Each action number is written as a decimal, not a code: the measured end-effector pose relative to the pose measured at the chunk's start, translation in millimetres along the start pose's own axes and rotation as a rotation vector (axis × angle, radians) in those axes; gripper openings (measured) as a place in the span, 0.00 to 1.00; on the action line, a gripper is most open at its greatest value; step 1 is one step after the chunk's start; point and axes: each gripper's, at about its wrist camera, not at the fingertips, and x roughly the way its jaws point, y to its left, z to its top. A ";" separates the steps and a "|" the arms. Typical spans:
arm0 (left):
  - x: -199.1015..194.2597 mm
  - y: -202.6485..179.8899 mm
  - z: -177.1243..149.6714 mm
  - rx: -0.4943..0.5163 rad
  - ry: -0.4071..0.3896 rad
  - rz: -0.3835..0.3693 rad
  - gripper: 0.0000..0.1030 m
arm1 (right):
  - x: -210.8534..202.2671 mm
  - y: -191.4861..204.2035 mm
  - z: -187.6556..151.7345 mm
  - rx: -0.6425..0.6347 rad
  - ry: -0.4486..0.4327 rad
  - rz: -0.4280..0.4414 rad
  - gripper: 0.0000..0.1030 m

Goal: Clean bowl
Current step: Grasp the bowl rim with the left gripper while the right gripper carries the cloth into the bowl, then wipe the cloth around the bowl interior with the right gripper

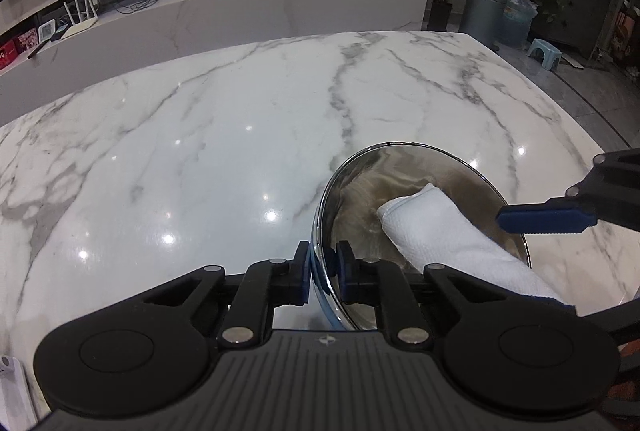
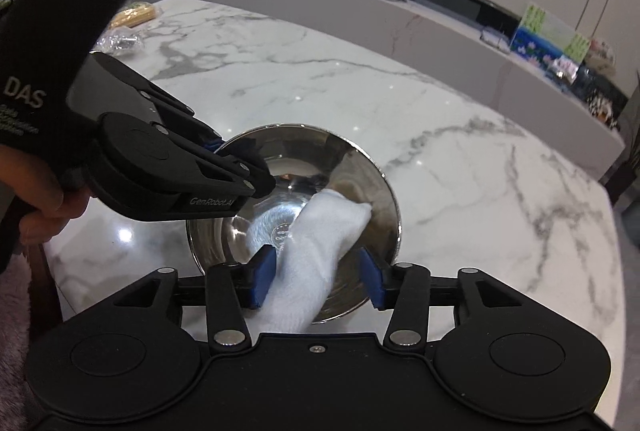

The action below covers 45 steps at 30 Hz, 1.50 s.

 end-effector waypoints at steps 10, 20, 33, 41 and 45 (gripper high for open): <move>0.5 1.5 0.1 -0.009 0.003 -0.006 0.11 | 5.9 5.0 12.1 -0.086 0.069 0.040 0.19; 4.5 3.5 -1.6 -0.018 0.047 -0.029 0.13 | 32.2 -10.2 17.2 -0.004 0.198 0.097 0.13; 2.4 1.9 -3.9 0.001 0.038 -0.033 0.12 | 39.1 -6.7 19.3 -0.048 0.215 0.104 0.16; 0.5 -1.5 -3.1 0.015 0.027 -0.044 0.11 | 41.1 -1.2 22.4 -0.087 0.261 0.103 0.27; 1.2 -0.9 -2.8 0.012 0.030 -0.050 0.11 | 42.3 -4.0 22.0 -0.070 0.269 0.093 0.20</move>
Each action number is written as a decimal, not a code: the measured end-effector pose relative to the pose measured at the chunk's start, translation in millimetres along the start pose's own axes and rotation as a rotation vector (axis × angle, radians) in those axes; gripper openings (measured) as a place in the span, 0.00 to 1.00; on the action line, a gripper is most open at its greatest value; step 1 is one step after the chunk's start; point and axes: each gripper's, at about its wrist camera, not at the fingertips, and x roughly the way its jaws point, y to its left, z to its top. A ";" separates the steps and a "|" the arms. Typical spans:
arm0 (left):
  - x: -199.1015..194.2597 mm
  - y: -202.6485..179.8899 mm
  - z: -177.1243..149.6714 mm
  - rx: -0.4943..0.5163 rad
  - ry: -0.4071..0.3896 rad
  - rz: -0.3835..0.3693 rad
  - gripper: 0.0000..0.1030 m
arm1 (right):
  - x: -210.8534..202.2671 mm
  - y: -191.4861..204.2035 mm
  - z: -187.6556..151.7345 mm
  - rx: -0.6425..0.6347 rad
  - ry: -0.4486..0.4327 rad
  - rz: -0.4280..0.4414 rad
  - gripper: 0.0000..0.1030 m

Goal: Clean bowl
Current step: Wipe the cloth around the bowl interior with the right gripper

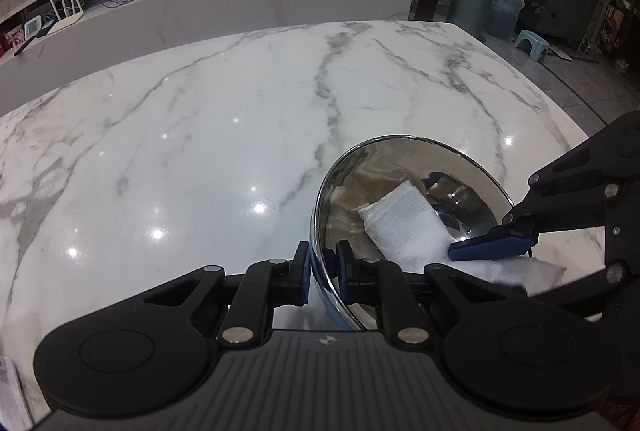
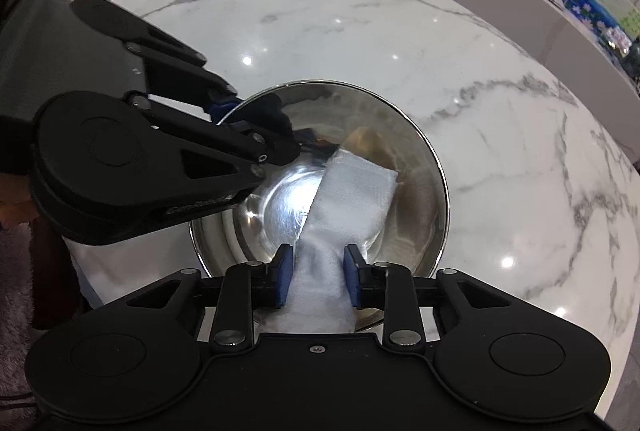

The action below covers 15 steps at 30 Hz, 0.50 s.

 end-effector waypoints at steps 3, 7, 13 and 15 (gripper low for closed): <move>1.2 -0.8 -0.6 0.005 0.010 0.001 0.12 | 0.4 -2.1 -0.7 0.007 0.007 0.001 0.19; 5.2 -2.7 -3.0 0.010 0.047 0.004 0.18 | 0.7 -4.0 -2.2 0.021 -0.002 0.007 0.19; 3.5 0.5 -4.4 -0.009 0.044 -0.028 0.15 | 0.1 -5.0 -6.8 0.036 -0.015 0.007 0.18; 2.1 2.8 -3.5 -0.021 0.036 -0.043 0.14 | -0.5 -5.5 -8.5 0.038 -0.018 0.009 0.18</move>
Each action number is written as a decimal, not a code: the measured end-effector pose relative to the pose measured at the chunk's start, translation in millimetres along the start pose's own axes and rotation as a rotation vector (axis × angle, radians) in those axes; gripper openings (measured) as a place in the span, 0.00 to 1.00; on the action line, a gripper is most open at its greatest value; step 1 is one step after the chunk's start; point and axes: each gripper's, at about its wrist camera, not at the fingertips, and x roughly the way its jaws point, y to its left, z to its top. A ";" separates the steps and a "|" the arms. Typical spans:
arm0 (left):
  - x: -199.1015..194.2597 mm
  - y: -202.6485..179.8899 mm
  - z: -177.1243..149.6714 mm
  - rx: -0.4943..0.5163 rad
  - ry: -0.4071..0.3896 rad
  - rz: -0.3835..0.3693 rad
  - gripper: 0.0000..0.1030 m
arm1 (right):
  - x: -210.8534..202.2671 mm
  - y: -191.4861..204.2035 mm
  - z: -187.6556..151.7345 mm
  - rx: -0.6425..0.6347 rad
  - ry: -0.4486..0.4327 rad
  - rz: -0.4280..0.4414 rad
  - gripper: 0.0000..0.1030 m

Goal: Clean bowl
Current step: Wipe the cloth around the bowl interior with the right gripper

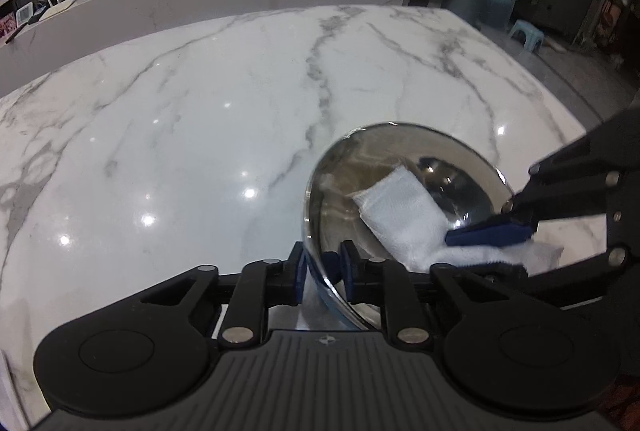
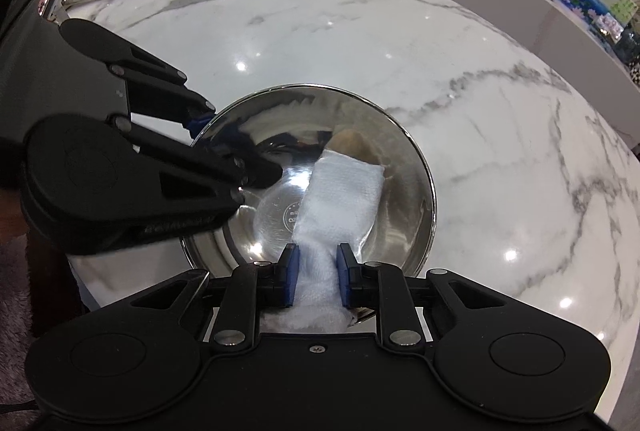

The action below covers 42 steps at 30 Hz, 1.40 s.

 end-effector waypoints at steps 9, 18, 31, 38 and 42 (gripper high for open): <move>-1.1 -4.0 0.4 0.016 -0.013 0.000 0.12 | -1.6 -7.6 0.6 0.073 -0.029 0.161 0.16; -1.0 -10.3 0.1 0.063 -0.025 0.020 0.12 | -1.3 10.3 6.1 -0.116 0.014 -0.064 0.14; 4.4 -9.3 -3.3 0.024 0.036 0.005 0.18 | -2.0 1.5 4.5 -0.050 -0.002 -0.031 0.14; 3.8 -2.3 -2.8 -0.041 0.050 -0.038 0.17 | -2.2 -2.2 -2.9 -0.014 -0.019 -0.025 0.14; 1.7 -2.0 -1.4 -0.034 0.031 -0.042 0.14 | -3.0 -7.2 -5.4 0.021 -0.028 -0.013 0.14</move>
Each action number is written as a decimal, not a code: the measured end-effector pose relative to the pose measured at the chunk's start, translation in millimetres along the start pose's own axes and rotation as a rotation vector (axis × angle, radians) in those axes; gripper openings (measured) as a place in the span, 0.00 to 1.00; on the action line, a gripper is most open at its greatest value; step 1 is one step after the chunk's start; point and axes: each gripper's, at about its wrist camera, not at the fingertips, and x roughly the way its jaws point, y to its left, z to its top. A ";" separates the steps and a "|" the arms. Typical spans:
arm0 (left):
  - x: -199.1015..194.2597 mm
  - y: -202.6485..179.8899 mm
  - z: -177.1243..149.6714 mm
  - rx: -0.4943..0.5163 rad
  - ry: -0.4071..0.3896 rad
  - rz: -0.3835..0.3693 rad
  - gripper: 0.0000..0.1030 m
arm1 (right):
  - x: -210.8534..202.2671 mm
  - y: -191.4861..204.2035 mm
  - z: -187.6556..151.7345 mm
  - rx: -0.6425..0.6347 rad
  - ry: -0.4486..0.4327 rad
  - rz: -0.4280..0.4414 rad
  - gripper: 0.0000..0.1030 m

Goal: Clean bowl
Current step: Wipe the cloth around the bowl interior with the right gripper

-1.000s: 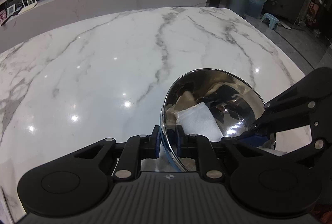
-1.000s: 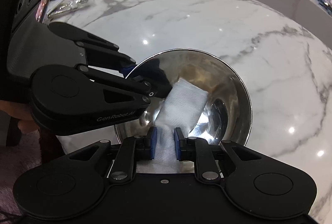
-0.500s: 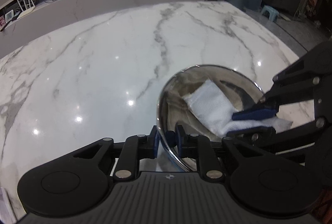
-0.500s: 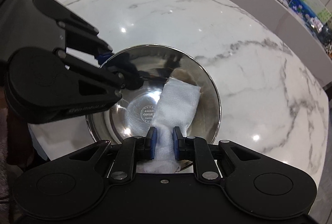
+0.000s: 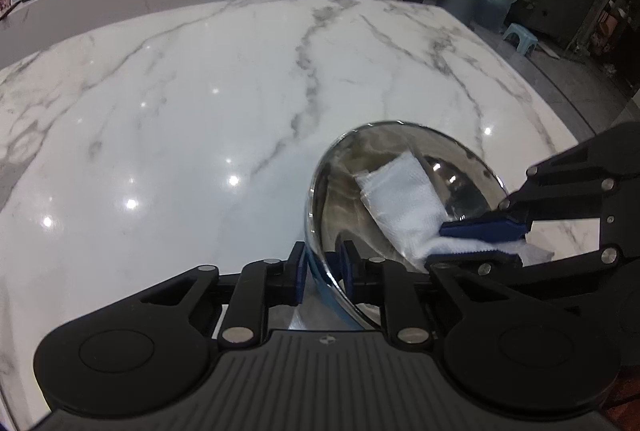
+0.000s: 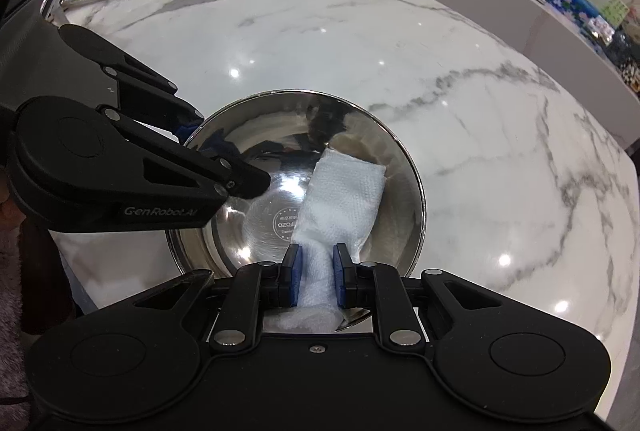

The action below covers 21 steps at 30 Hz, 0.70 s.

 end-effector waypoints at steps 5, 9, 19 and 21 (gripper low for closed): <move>-2.0 -3.0 2.0 0.017 -0.026 0.000 0.12 | -3.4 -1.8 -3.9 0.051 -0.014 0.074 0.14; -2.6 -6.6 3.1 0.038 -0.041 0.007 0.12 | -4.1 0.1 -3.2 0.085 -0.034 0.166 0.15; -3.7 -11.7 2.4 0.087 -0.050 0.027 0.12 | -2.8 10.7 5.8 -0.085 0.021 -0.028 0.14; -3.0 -13.1 2.6 0.093 -0.046 0.035 0.12 | -2.0 10.6 6.8 -0.085 0.024 -0.031 0.14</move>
